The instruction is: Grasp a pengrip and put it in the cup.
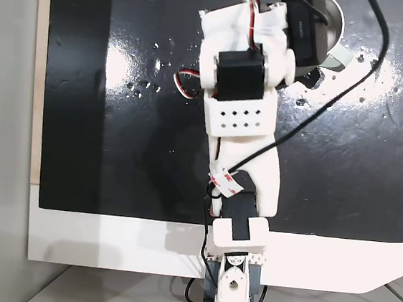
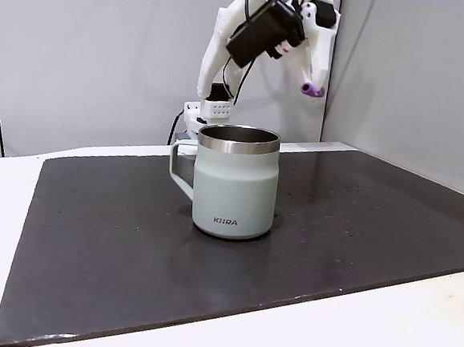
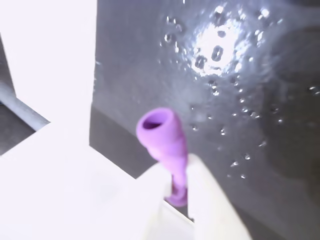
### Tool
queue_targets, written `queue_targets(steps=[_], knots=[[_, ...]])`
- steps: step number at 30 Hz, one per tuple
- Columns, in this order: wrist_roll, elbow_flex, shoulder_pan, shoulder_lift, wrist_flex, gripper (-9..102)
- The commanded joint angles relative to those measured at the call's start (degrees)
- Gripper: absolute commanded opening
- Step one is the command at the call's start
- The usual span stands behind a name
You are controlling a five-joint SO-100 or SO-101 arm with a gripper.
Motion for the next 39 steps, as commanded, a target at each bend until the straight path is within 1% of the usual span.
queue_targets(steps=[1,7,13,17,22,27,34,35,39], knots=[[-2.29,-3.87,3.78,6.15,1.67,0],[-5.01,-3.87,9.23,6.86,1.32,0],[-6.15,-3.96,16.35,4.75,-2.99,0],[-7.03,-5.71,18.72,2.20,-6.06,0],[-7.12,-9.58,19.78,-2.11,-8.79,0],[-6.42,-13.36,19.34,-6.06,-9.14,0],[-6.68,-13.89,17.31,-8.09,-4.04,0],[-6.42,-14.06,17.14,-8.09,-3.16,1],[-5.89,-16.17,17.05,-7.56,2.02,21]])
